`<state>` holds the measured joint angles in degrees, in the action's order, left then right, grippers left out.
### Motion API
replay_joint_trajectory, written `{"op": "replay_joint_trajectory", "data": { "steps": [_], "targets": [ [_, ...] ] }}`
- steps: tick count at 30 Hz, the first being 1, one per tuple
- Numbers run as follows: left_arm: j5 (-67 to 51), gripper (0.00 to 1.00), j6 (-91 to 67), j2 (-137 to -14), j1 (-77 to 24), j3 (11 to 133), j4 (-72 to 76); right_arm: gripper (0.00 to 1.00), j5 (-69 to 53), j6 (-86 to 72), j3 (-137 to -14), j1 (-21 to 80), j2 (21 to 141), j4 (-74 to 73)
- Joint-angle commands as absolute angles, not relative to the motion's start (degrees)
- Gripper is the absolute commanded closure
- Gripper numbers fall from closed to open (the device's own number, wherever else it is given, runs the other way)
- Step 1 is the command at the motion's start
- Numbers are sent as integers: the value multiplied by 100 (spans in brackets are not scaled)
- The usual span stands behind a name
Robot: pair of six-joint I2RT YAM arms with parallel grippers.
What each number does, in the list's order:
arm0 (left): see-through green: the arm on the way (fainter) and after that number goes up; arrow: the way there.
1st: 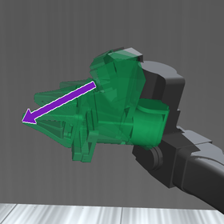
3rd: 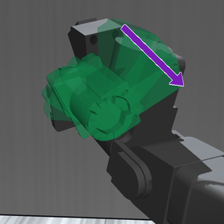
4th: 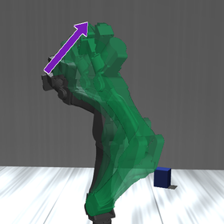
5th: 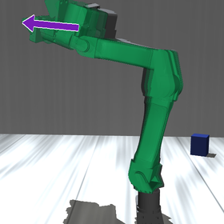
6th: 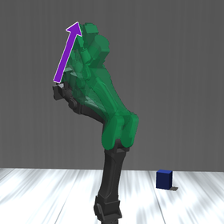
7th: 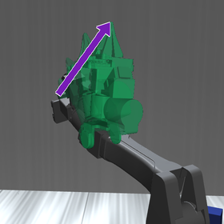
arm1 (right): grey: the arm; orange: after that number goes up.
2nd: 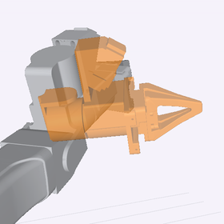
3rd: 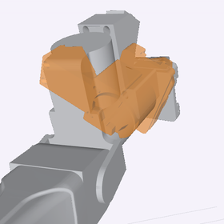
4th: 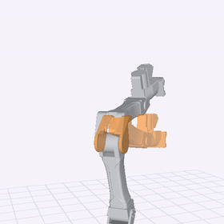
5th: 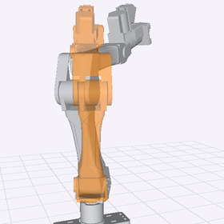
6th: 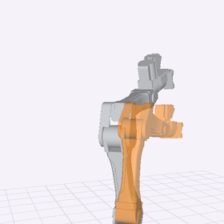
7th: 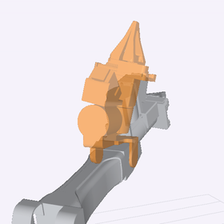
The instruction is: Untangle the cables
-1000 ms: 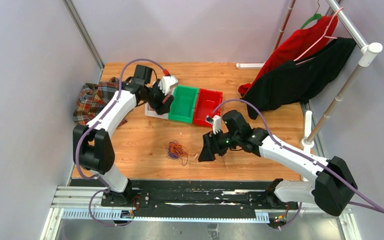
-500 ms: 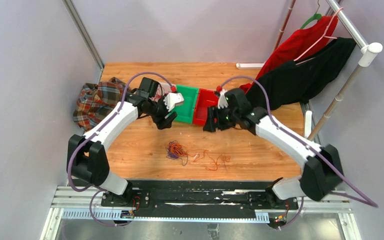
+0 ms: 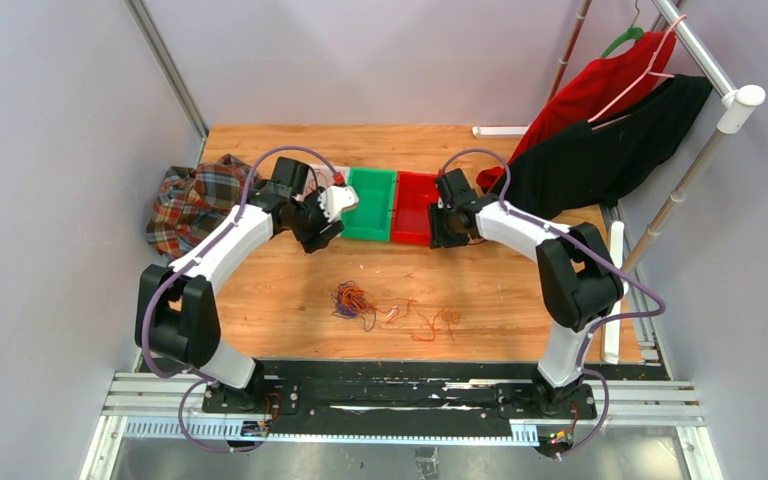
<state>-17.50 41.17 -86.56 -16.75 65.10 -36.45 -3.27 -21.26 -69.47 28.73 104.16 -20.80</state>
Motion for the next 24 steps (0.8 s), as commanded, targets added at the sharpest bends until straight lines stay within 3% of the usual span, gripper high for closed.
{"op": "replay_joint_trajectory", "data": {
  "steps": [1,8,13,18,24],
  "targets": [
    [-1722,37,4261,-8773,-1669,6388,-3214,61,495,-2246,-7123,2751,10358,-1846],
    [-1503,37,4182,-9207,-1670,6287,-2781,63,912,-2297,-7109,2575,10386,-1826],
    [-2424,34,4264,-8892,-1689,6695,-3708,62,1080,-2359,-6593,2583,9920,-1603],
    [-2933,29,4339,-8587,-2022,6671,-4336,43,668,-2289,-5763,3176,8865,-1247],
    [-3183,28,4039,-8475,-2185,6752,-4454,32,-44,-2004,-4676,4389,7782,-1123]
  ]
}}
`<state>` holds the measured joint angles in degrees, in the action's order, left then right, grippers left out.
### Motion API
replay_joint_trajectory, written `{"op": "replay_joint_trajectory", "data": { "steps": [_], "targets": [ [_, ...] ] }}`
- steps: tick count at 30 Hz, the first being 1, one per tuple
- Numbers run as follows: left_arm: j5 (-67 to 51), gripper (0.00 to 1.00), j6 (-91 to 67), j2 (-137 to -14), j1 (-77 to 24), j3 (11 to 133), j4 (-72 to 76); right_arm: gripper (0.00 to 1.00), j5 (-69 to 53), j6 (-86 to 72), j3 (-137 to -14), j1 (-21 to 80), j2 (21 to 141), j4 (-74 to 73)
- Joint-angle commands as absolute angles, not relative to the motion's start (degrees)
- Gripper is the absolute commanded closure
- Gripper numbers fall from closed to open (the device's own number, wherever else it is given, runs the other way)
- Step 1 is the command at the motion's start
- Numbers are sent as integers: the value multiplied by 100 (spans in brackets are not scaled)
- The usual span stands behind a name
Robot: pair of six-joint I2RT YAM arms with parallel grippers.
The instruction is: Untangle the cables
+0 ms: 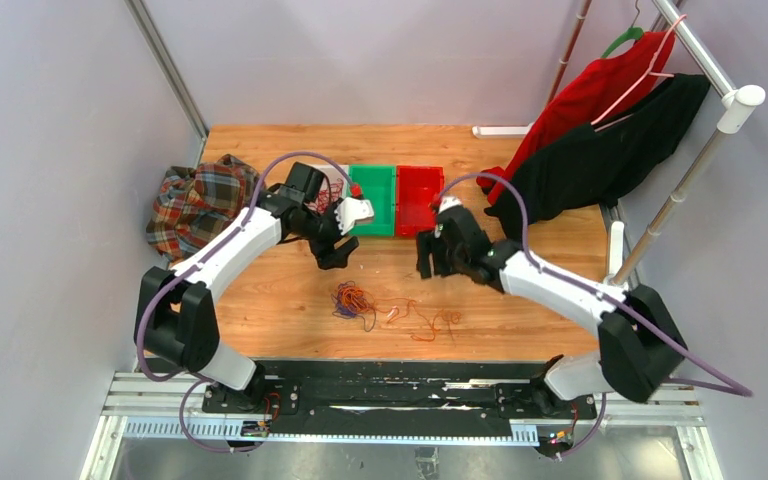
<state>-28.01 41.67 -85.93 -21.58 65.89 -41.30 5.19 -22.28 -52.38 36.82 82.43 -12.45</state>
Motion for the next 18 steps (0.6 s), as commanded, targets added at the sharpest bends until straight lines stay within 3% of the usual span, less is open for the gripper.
{"op": "replay_joint_trajectory", "data": {
  "steps": [1,7,18],
  "targets": [
    [-3176,27,4068,-8456,-2183,6797,-4521,32,-108,-2001,-4556,4629,7723,-1136],
    [-3046,27,4150,-8155,-2187,6996,-4782,33,-310,-1995,-4259,5024,7922,-953],
    [-2977,27,4172,-7891,-2186,6899,-4883,47,-28,-1789,-4884,5089,9024,-905]
  ]
}}
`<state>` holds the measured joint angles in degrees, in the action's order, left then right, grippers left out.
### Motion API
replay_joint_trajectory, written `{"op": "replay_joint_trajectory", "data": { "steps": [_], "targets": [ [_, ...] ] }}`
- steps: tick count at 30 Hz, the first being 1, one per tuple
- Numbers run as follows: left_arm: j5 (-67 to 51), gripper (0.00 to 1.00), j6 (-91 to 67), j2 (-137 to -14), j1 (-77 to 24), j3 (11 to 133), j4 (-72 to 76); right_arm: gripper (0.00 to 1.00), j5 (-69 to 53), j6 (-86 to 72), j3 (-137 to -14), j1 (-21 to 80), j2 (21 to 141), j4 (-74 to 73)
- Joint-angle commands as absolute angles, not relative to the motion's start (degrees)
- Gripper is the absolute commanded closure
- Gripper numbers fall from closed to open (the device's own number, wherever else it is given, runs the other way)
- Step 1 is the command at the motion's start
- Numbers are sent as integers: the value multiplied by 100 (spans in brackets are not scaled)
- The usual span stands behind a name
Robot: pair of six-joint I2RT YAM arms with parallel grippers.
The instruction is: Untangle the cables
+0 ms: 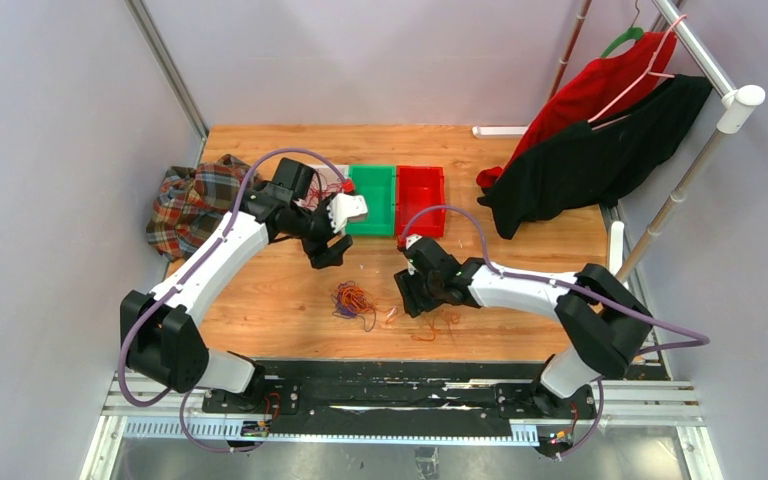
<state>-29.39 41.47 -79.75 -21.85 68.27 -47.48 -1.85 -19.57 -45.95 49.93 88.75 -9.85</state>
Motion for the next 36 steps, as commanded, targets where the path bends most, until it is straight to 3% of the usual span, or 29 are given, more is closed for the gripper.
{"op": "replay_joint_trajectory", "data": {
  "steps": [1,11,24,31,34,36],
  "targets": [
    [-2991,27,4174,-7886,-2183,6910,-4885,47,-31,-1780,-4937,5090,9068,-905],
    [-3167,27,4252,-7856,-2184,6951,-4991,48,-429,-1540,-5034,5028,9048,-965],
    [-3149,27,4191,-7884,-2188,6953,-4995,63,-104,-1598,-5379,4975,9487,-1031],
    [-3146,27,4160,-7871,-2186,6924,-4992,83,347,-1591,-5144,5075,9457,-977],
    [-3197,27,4112,-7855,-2186,6965,-4992,99,397,-1593,-5100,5080,9211,-947],
    [-3298,27,4062,-7842,-2181,7005,-4997,99,222,-1535,-5094,5082,8841,-841]
  ]
}}
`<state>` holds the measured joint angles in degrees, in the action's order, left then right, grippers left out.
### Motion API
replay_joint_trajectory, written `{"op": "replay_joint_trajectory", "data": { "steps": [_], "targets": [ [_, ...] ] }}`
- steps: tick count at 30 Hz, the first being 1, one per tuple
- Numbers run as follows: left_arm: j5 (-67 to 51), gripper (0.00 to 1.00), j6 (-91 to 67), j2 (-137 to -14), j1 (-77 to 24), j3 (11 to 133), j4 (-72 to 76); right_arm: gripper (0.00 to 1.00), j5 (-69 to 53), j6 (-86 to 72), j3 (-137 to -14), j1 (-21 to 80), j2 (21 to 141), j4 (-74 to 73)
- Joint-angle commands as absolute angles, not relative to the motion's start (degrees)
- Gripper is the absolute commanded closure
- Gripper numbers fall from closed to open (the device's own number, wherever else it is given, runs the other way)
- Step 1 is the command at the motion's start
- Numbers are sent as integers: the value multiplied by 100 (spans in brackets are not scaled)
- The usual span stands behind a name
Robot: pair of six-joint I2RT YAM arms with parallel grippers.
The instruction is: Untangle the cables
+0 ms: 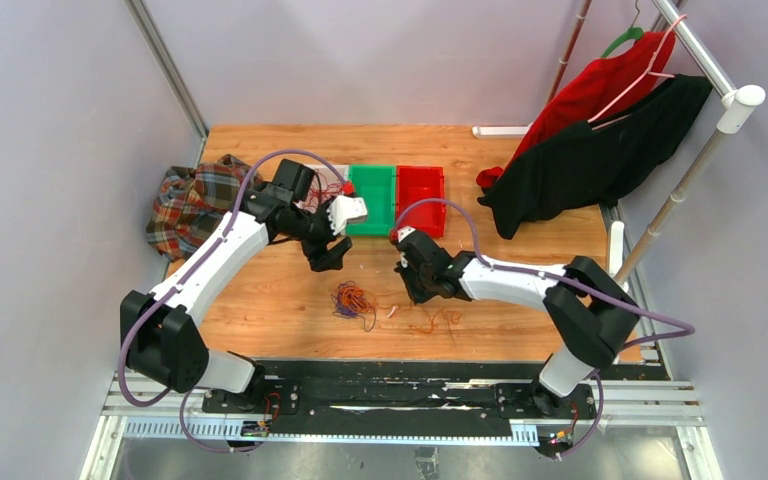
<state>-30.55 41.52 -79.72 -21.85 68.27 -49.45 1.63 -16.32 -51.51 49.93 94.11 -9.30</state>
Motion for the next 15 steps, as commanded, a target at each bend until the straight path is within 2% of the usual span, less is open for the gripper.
{"op": "replay_joint_trajectory", "data": {
  "steps": [1,9,15],
  "targets": [
    [-3361,27,4029,-7839,-2181,7033,-4996,99,123,-1522,-5108,5080,8644,-802],
    [-3942,26,3882,-7840,-2211,7430,-5010,99,-1103,-1656,-5475,5080,7475,-684],
    [-4403,25,3945,-7752,-2428,7479,-5011,99,-1775,-1876,-5538,5084,7176,-391]
  ]
}}
